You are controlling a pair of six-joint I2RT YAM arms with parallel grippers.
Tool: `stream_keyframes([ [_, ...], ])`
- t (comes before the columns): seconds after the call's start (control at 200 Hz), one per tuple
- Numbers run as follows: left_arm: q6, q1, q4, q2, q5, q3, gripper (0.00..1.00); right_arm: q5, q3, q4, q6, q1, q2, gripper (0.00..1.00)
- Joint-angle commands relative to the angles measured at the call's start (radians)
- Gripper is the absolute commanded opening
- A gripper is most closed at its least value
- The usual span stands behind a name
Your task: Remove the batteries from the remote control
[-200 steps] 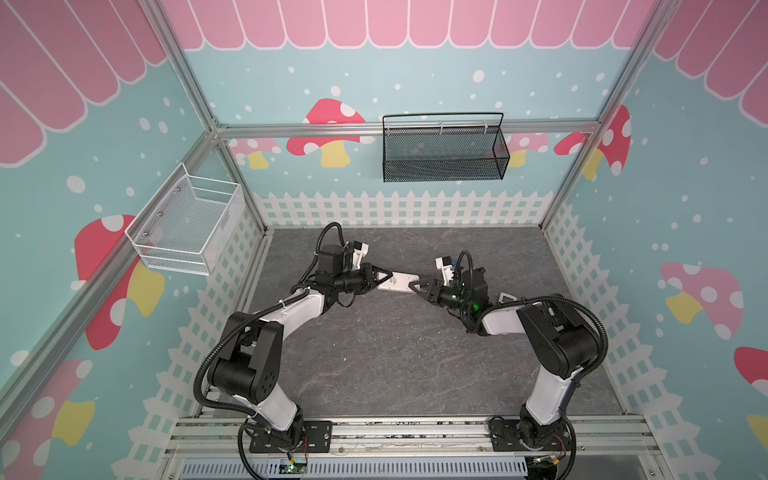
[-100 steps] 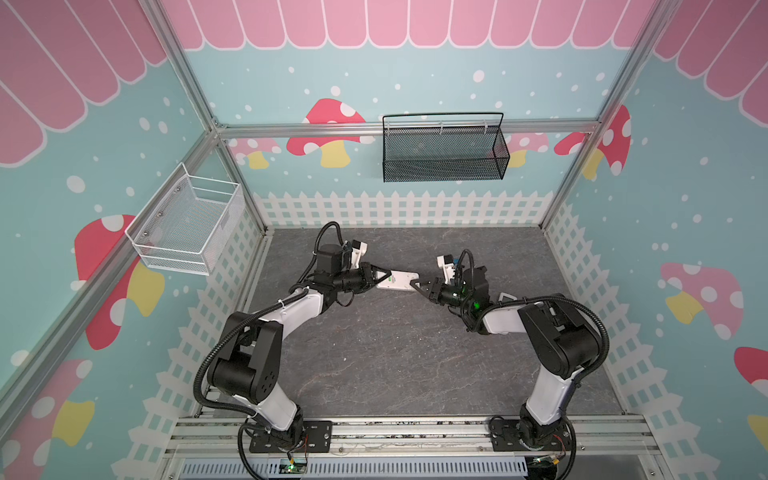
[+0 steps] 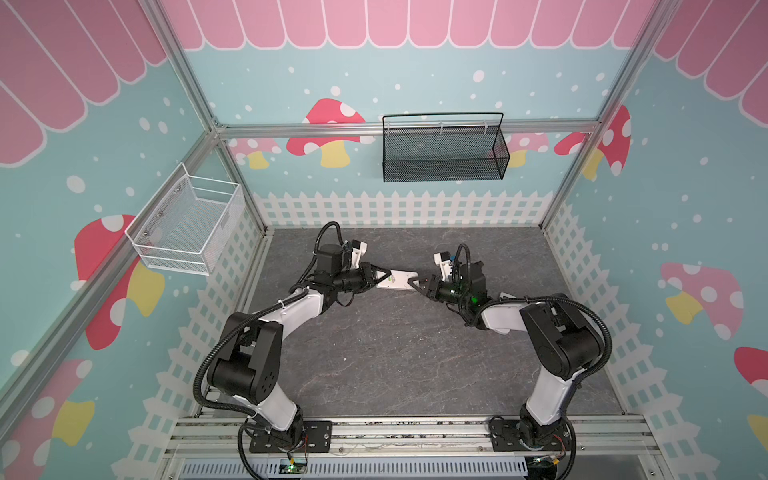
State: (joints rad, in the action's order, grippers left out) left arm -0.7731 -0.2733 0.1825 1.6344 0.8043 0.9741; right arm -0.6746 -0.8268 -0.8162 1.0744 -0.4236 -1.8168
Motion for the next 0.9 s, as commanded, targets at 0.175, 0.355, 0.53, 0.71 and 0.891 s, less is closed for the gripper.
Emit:
stream_keyframes([
  [0.175,-0.019,-0.06,0.067,-0.028,0.128,0.011,0.0,-0.004,-0.014,0.011,-0.059,-0.039,-0.024,0.2],
  [0.355,0.013,-0.049,-0.01,-0.039,0.107,0.029,0.0,0.02,0.046,0.035,-0.077,-0.002,0.028,0.17],
  [0.53,0.022,-0.043,-0.048,-0.041,0.087,0.035,0.0,0.024,0.063,0.089,-0.103,0.008,0.056,0.1],
  [0.71,0.022,-0.041,-0.032,-0.045,0.094,0.029,0.0,0.044,0.075,0.123,-0.131,0.017,0.084,0.1],
  [0.891,-0.025,-0.034,0.141,-0.051,0.202,-0.008,0.0,-0.093,0.07,0.038,-0.104,0.025,0.098,0.49],
])
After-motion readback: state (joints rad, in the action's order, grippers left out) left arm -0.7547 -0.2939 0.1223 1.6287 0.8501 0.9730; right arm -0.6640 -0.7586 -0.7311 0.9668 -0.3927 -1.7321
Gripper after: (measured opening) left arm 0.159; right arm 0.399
